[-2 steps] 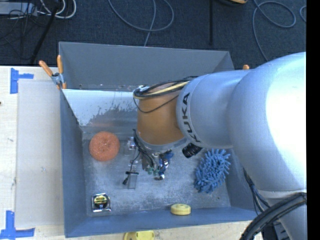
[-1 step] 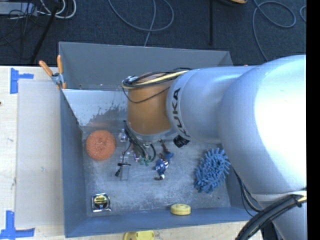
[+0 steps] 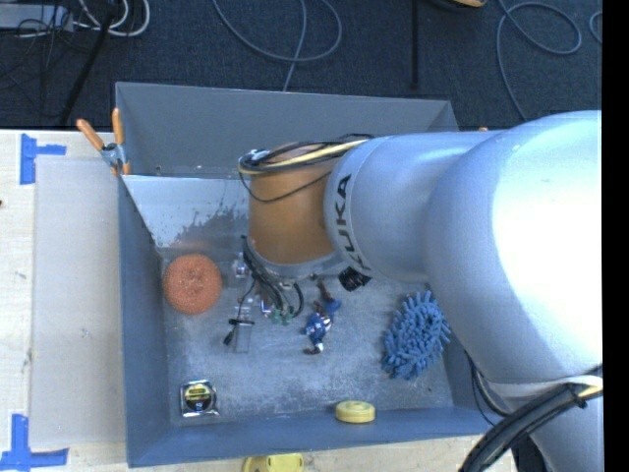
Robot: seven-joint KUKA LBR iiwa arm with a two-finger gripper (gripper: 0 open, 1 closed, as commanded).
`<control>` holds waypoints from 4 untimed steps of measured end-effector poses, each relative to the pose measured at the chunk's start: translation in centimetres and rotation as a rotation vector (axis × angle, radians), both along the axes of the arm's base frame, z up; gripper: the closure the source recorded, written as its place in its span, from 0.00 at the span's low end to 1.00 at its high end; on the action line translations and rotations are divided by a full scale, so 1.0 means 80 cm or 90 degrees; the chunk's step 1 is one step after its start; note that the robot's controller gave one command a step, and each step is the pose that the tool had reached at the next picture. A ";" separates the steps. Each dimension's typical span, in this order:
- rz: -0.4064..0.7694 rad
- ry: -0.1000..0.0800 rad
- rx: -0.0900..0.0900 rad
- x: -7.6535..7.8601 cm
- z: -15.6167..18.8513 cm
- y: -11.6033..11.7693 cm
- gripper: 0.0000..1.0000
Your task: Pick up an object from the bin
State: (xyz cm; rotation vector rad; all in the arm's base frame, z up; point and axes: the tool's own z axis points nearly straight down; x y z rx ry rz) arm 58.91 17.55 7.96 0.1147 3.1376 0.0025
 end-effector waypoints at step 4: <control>-0.016 0.007 -0.002 0.021 0.053 -0.004 0.00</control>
Offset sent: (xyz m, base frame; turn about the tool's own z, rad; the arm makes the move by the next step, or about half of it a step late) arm 0.0274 0.0141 0.0011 -0.0247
